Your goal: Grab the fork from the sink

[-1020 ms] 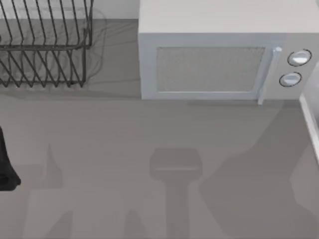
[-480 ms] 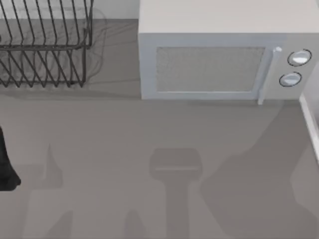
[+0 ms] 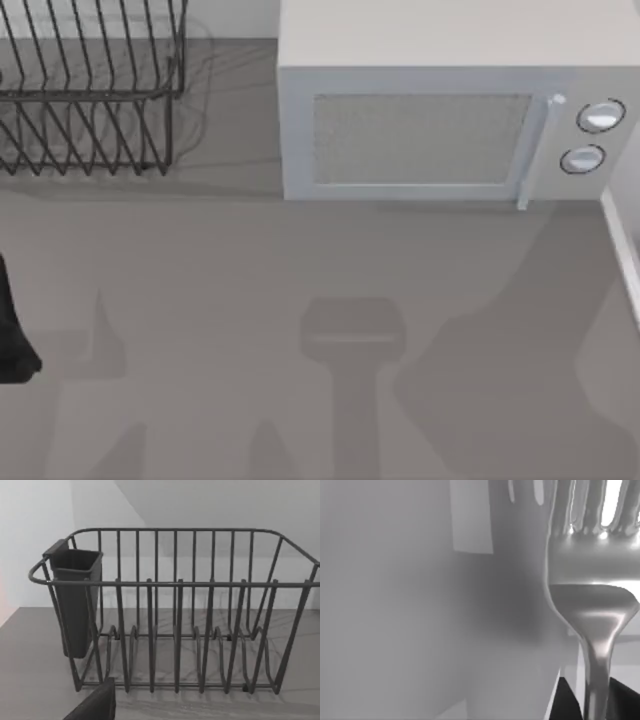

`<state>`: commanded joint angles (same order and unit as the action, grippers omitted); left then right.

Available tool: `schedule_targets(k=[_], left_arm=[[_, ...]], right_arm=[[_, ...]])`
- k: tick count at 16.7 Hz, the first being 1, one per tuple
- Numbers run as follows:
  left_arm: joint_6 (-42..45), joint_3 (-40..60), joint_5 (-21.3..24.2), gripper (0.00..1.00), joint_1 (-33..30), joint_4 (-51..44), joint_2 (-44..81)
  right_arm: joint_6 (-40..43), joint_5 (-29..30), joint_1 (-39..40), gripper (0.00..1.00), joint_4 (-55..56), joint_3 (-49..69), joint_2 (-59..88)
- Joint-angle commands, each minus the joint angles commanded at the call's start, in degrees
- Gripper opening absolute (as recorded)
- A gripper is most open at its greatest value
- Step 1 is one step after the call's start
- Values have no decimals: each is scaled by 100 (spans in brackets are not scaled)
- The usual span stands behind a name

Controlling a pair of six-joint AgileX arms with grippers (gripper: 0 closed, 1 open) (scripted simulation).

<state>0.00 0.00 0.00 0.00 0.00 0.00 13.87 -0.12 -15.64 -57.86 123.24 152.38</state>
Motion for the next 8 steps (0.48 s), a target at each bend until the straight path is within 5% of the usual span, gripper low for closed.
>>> schedule_targets(k=[8], left_arm=[[0,0,0,100,0,0,0]], right_arm=[[9,-6,-6,0,-2380,1885,-399]])
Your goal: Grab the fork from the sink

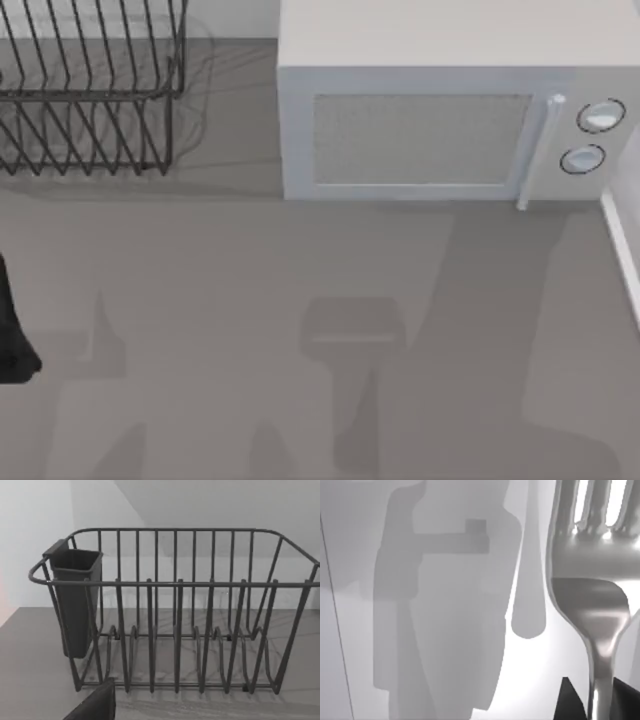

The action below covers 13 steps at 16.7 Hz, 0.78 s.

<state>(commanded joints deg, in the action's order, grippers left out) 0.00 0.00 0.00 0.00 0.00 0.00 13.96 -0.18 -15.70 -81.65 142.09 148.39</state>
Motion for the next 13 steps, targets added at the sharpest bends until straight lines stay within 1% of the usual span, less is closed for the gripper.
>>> schedule_targets(k=[2,8,10,13], left_arm=[[0,0,0,100,0,0,0],[0,0,0,100,0,0,0],[0,0,0,100,0,0,0],[0,0,0,100,0,0,0]], right_arm=[[0,-1,0,0,-182,172,-52],[-74,16,29,0,-146,115,-120],[-330,83,132,0,-36,-150,-425],[-968,223,460,0,202,-988,-1308]])
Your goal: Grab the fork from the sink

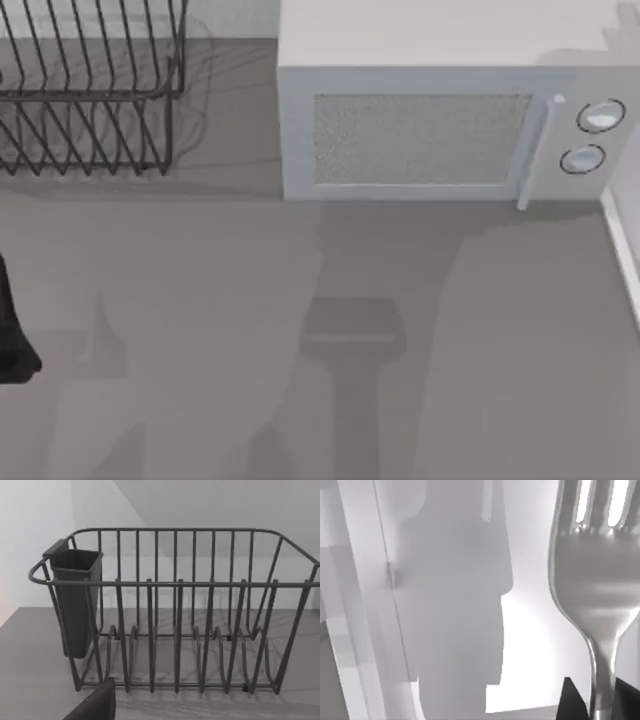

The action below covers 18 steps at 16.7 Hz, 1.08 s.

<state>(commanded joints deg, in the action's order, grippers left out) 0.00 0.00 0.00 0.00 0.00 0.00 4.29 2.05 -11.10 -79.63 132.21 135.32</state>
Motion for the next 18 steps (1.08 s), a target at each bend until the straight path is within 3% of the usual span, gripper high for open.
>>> schedule_targets(k=[5,11,14,18], left_arm=[[0,0,0,100,0,0,0],[0,0,0,100,0,0,0],[0,0,0,100,0,0,0],[0,0,0,100,0,0,0]], right_arm=[[-1297,144,988,0,305,-2217,-2051],[-2530,-30,2743,0,321,-4872,-4095],[-2845,-164,3386,0,248,-5567,-4648],[-2919,-205,3547,0,222,-5729,-4781]])
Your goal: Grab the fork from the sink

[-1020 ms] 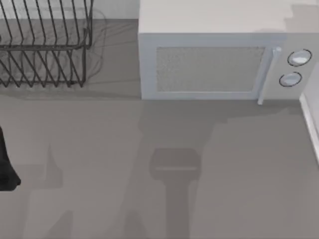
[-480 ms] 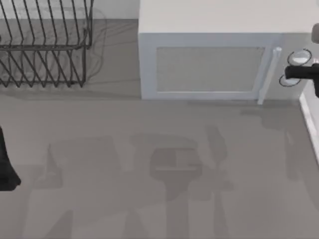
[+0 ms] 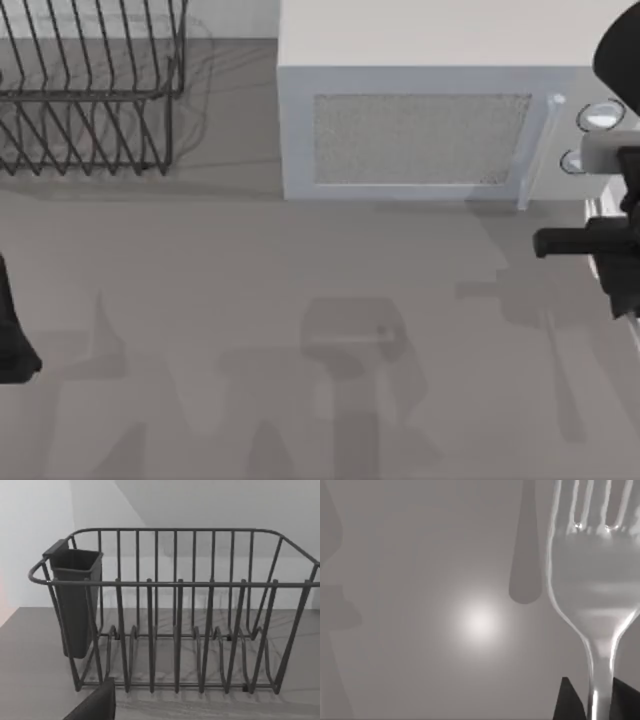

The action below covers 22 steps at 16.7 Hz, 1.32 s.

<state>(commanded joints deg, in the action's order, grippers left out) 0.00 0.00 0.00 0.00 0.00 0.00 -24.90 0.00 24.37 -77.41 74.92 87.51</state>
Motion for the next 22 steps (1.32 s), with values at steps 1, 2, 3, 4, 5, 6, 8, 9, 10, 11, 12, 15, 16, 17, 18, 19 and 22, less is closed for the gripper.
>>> schedule_targets(k=[1,2,3,4,5,6,8,9,10,11,12,15,16,17,18,19,22], left_arm=[[0,0,0,100,0,0,0],[0,0,0,100,0,0,0],[0,0,0,100,0,0,0],[0,0,0,100,0,0,0],[0,0,0,100,0,0,0],[0,0,0,100,0,0,0],[0,0,0,100,0,0,0],[0,0,0,100,0,0,0],[0,0,0,100,0,0,0],[0,0,0,100,0,0,0],[0,0,0,100,0,0,0],[0,0,0,100,0,0,0],[0,0,0,100,0,0,0],[0,0,0,100,0,0,0],[0,0,0,100,0,0,0],[0,0,0,100,0,0,0],[0,0,0,100,0,0,0]], right_arm=[[0,0,0,0,0,0,0],[-3,-3,-23,0,9,14,25],[-3,-3,-23,0,25,-1,27],[-2,-3,-23,0,101,-75,38],[-3,-3,-21,0,237,-200,60],[-5,-3,-18,0,429,-364,93],[-11,-2,-8,0,954,-770,183],[-15,-2,-2,0,1262,-997,234],[-19,-1,4,0,1577,-1230,286],[-23,-1,10,0,1876,-1457,336],[-27,-1,15,0,2134,-1667,385],[-38,0,29,0,2547,-2053,489],[-38,0,30,0,2563,-2069,495],[-38,0,30,0,2563,-2069,495],[-38,0,30,0,2563,-2069,495],[-38,0,30,0,2563,-2069,495],[-38,0,30,23,2563,-2069,495]])
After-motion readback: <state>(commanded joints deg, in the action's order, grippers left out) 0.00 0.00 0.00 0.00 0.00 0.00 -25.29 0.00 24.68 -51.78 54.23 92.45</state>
